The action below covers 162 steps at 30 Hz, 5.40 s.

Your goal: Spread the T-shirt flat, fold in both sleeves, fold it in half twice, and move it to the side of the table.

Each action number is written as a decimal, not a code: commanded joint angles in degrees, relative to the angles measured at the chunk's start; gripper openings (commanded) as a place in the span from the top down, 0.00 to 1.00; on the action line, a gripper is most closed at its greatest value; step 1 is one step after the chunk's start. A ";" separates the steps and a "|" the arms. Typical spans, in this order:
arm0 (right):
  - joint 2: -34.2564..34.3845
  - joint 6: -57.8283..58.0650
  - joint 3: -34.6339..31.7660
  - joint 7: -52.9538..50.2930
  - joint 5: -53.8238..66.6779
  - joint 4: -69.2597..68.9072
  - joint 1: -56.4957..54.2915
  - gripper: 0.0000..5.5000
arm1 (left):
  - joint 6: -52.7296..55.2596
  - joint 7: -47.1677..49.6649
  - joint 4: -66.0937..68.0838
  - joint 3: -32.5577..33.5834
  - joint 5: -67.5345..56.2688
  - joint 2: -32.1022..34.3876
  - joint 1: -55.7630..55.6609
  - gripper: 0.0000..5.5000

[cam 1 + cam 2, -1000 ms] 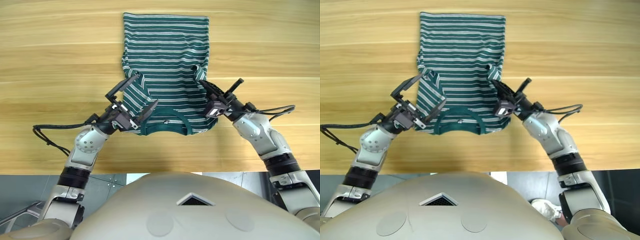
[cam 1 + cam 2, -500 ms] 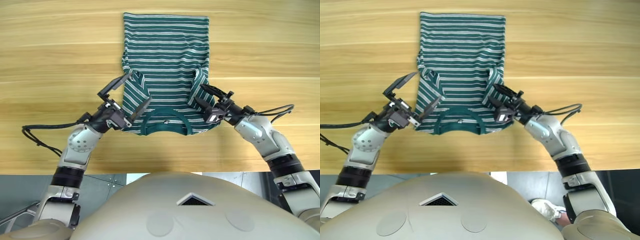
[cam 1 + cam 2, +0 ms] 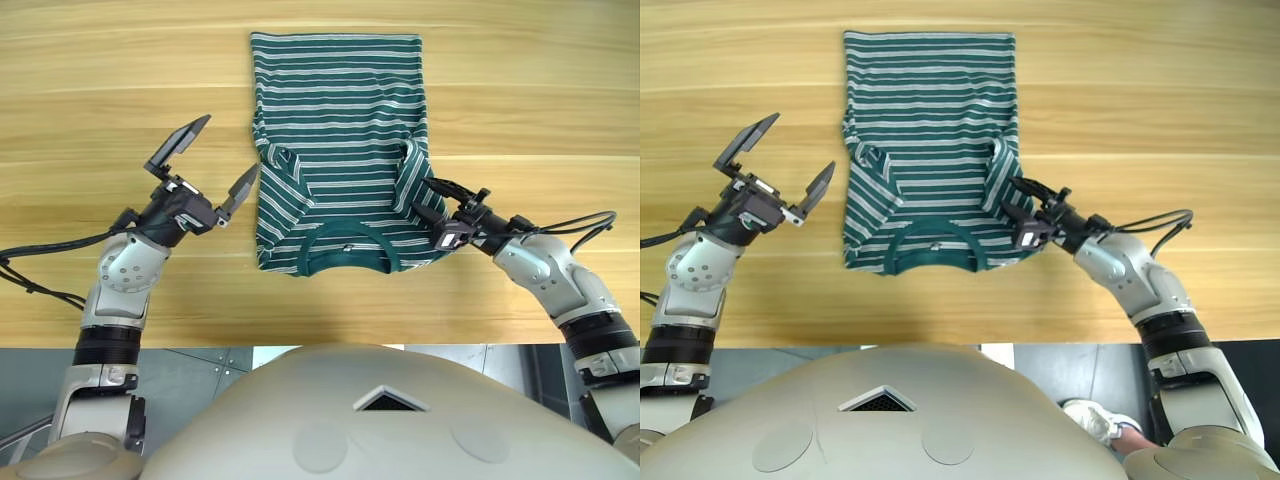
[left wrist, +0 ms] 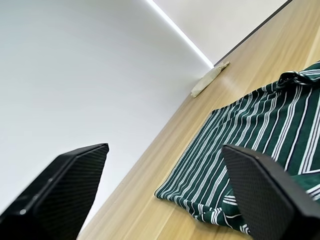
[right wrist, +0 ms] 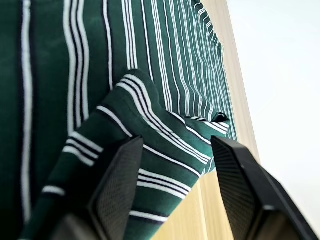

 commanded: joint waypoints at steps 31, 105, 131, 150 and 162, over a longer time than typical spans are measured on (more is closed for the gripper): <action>10.06 -4.19 -16.48 6.11 27.96 -1.12 -11.07 0.54 | 4.13 -19.12 0.08 -15.83 11.50 16.03 6.08 0.23; -7.98 -3.50 -8.27 6.10 -2.48 -8.13 17.41 0.91 | 7.95 -12.99 0.59 -16.56 3.64 9.73 8.22 1.00; -1.49 -1.09 -15.73 7.30 17.10 -19.04 17.13 1.00 | 10.11 -5.44 -7.31 -5.76 -0.34 5.36 12.29 1.00; 17.42 5.15 -4.45 -16.16 -4.24 33.58 -38.43 1.00 | 12.17 10.98 42.18 -9.55 12.40 -8.95 -38.20 1.00; 24.45 8.85 2.74 -25.13 -6.91 57.78 -51.29 0.93 | 14.51 19.37 63.64 -11.27 14.06 -13.27 -48.44 0.93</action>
